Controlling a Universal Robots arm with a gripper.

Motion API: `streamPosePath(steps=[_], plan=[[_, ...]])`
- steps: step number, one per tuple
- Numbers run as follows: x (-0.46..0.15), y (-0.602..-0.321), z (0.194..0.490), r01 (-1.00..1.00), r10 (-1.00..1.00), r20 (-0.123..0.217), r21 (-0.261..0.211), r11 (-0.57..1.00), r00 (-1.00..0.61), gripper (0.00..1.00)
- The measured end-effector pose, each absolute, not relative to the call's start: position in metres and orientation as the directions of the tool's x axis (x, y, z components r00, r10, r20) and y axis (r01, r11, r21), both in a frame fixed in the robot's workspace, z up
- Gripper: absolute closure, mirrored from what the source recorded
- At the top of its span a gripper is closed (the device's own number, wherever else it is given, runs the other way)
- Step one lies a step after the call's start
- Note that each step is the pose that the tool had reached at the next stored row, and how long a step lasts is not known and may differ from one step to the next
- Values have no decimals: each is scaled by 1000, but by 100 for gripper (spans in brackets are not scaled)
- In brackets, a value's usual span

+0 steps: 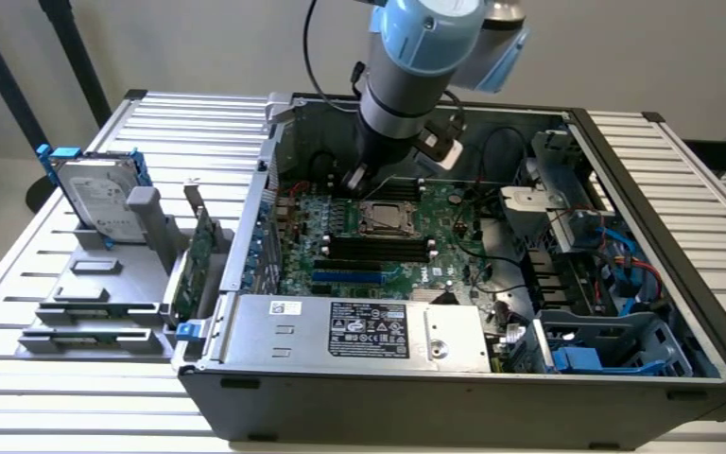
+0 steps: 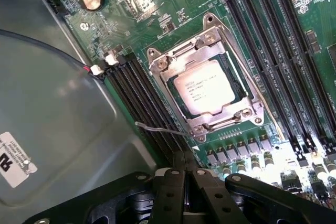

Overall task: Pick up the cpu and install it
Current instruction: 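Install the first cpu locking lever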

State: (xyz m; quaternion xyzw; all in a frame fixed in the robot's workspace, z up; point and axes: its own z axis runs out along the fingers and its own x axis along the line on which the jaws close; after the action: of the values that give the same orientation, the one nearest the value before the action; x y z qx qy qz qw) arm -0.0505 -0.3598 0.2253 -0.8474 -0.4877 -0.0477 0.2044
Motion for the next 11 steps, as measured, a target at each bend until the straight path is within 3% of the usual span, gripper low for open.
streamPosePath(steps=[11], plan=[[-55, -360, 213, 845, 796, 297, -283, -454, 528, 89]])
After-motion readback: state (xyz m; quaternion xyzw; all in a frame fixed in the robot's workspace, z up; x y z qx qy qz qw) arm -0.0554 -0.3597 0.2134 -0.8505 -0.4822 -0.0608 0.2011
